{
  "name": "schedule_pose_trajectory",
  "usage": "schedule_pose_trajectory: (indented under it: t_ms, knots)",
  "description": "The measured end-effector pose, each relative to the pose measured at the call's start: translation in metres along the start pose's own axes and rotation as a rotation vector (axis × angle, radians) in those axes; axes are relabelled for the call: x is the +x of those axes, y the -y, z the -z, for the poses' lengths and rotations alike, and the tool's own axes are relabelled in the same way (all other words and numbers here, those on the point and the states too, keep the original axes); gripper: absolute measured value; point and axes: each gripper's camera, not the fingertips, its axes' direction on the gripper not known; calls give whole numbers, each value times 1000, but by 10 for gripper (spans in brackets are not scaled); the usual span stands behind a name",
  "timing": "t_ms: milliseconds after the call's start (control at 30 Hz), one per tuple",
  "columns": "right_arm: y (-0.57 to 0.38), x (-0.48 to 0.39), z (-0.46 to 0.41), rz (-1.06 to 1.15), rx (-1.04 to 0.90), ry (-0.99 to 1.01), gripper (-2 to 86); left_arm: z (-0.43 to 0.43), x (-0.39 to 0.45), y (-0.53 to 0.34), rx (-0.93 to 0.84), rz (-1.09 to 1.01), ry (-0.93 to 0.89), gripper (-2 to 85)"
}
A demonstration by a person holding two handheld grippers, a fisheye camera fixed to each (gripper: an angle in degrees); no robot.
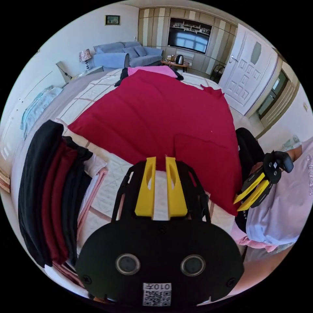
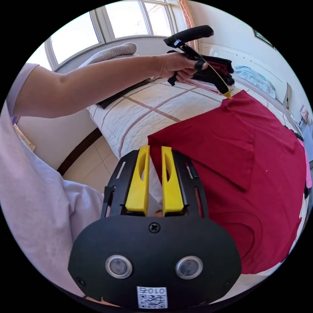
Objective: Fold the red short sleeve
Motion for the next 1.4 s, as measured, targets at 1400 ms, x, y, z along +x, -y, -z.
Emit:
schedule_pose_trajectory:
  t_ms: [1400]
  knots:
    - [-399,328,308,-1287,576,-243,126,23,210,-58,329,287,138,0]
